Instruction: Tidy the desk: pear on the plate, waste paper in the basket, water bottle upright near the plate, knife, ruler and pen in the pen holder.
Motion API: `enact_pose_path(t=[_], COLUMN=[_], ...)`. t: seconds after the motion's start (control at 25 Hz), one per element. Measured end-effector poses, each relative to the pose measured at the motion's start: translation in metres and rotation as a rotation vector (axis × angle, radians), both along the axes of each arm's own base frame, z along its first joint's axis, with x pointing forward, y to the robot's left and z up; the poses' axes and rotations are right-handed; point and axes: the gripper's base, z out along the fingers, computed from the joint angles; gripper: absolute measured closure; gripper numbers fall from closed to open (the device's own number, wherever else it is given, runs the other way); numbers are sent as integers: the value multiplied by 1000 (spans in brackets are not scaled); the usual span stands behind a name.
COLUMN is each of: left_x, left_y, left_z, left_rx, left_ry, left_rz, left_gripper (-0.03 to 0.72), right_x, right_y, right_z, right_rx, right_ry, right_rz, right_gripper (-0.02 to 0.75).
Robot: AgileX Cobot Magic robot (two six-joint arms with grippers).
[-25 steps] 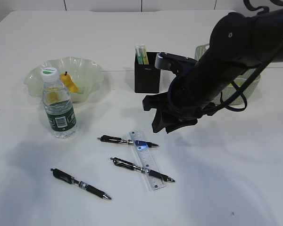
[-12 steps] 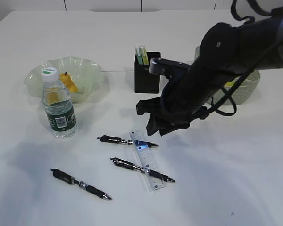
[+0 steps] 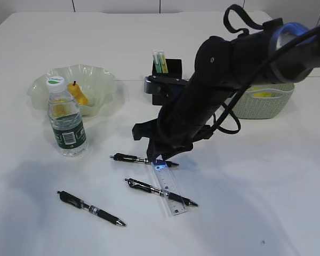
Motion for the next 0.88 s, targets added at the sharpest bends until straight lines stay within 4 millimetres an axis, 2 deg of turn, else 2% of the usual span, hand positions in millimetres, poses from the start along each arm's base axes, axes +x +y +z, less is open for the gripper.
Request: enact_pose_path(t=[0.24,0.56,0.88], left_x=[0,0,0], left_y=[0,0,0], left_z=[0,0,0], left_rx=[0,0,0], left_ry=[0,0,2], left_rz=[0,0,0], left_gripper=[286,286,286], right_x=[1,1,-4], right_y=[-3,-5,-5], right_z=[-7,-8,-8], right_rx=[-48,-60,-62], right_ry=[23,35,84], right_rz=[-21,-47,-43], right_gripper=[475,323,309])
